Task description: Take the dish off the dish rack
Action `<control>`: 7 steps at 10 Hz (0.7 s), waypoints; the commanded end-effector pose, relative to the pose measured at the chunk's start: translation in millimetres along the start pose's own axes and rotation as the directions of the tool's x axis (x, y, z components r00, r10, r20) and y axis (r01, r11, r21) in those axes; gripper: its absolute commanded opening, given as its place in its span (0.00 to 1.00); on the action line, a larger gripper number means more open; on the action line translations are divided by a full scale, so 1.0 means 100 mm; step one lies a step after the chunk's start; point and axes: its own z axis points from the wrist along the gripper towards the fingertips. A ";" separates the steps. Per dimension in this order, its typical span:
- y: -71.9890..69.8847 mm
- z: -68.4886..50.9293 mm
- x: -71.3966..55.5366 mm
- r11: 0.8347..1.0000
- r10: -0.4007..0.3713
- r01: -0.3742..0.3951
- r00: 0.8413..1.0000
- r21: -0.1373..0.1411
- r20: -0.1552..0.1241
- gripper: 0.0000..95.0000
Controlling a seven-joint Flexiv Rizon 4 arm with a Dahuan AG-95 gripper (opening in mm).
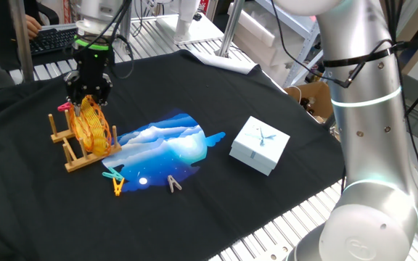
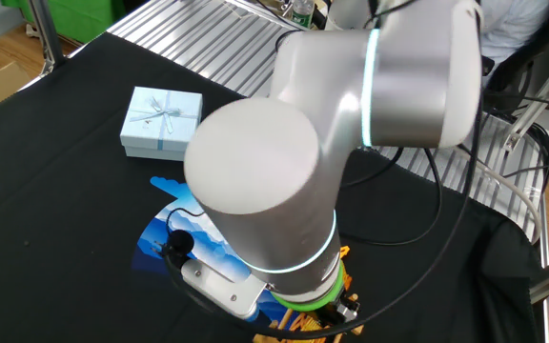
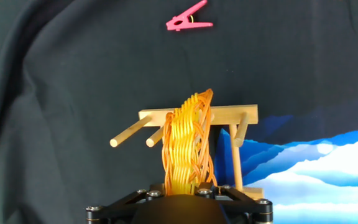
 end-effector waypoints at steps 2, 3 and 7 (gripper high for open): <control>-0.02 -0.09 0.04 1.000 0.012 -0.012 1.000 -0.016 -0.008 0.00; -0.02 -0.09 0.04 1.000 0.017 -0.018 1.000 -0.021 -0.009 0.00; -0.02 -0.14 0.06 0.997 0.045 -0.046 0.999 -0.063 -0.020 0.00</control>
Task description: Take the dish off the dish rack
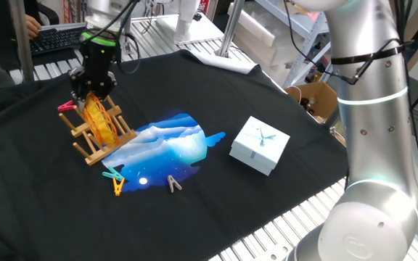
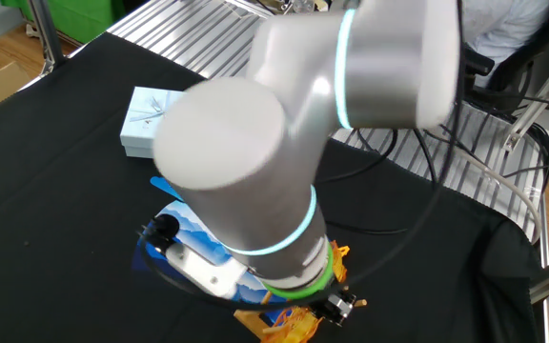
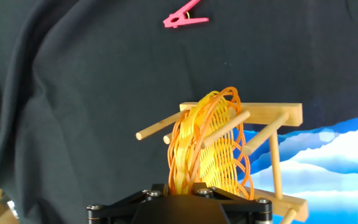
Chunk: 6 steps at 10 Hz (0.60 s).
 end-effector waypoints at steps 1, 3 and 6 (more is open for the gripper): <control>0.01 -0.02 0.00 1.000 0.005 -0.005 1.000 -0.003 -0.003 0.00; 0.01 -0.02 0.00 0.999 0.031 -0.031 0.999 -0.044 -0.010 0.00; 0.01 -0.05 0.02 0.994 0.057 -0.059 0.998 -0.097 -0.022 0.00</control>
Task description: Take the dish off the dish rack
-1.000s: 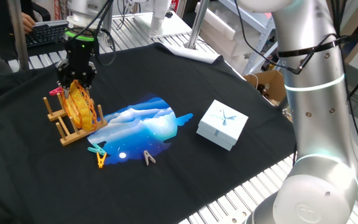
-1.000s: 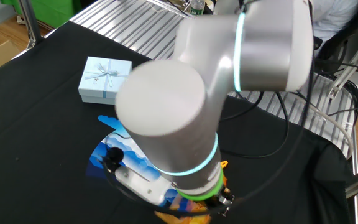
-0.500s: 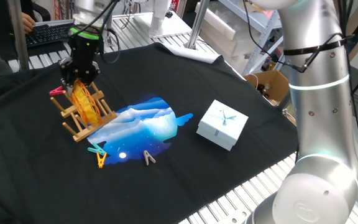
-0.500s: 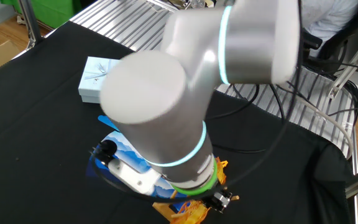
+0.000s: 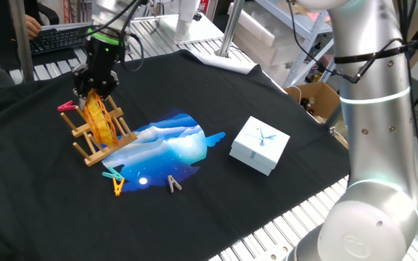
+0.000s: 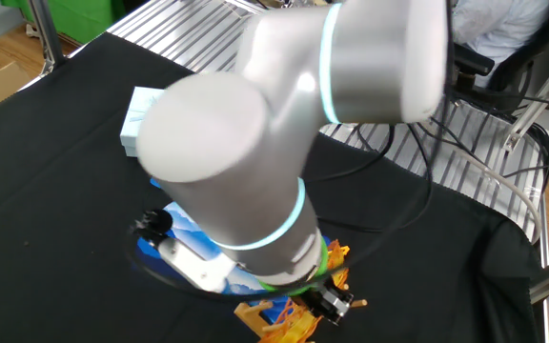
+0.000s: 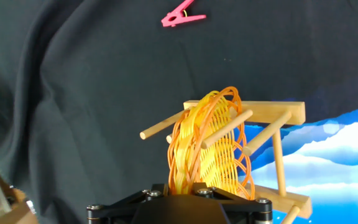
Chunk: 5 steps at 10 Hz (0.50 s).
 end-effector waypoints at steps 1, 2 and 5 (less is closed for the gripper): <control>0.01 0.00 0.00 0.999 0.018 -0.018 1.000 -0.039 -0.004 0.00; 0.01 -0.01 0.00 0.999 0.021 -0.021 1.000 -0.045 -0.003 0.00; 0.02 -0.06 0.03 0.999 0.021 -0.021 1.000 -0.042 -0.005 0.00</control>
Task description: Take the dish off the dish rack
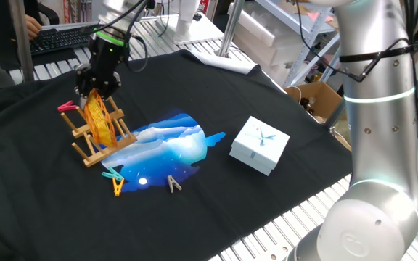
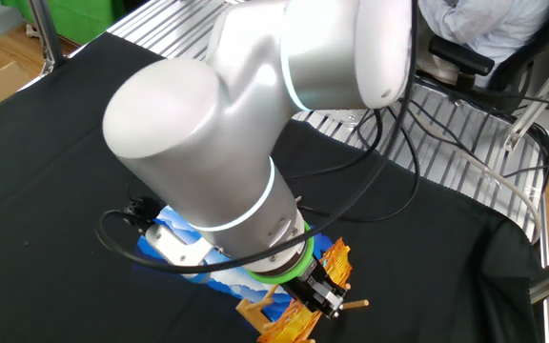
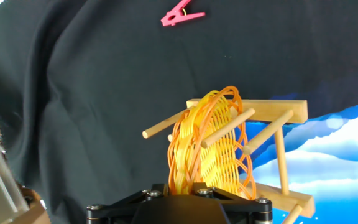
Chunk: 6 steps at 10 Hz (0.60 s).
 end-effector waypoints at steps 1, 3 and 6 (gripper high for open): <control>0.00 -0.03 0.01 1.000 0.008 -0.008 1.000 -0.013 -0.006 0.00; 0.02 -0.10 0.04 0.999 0.028 -0.028 1.000 -0.038 -0.010 0.00; 0.10 -0.20 0.09 0.995 0.062 -0.063 0.998 -0.072 -0.015 0.00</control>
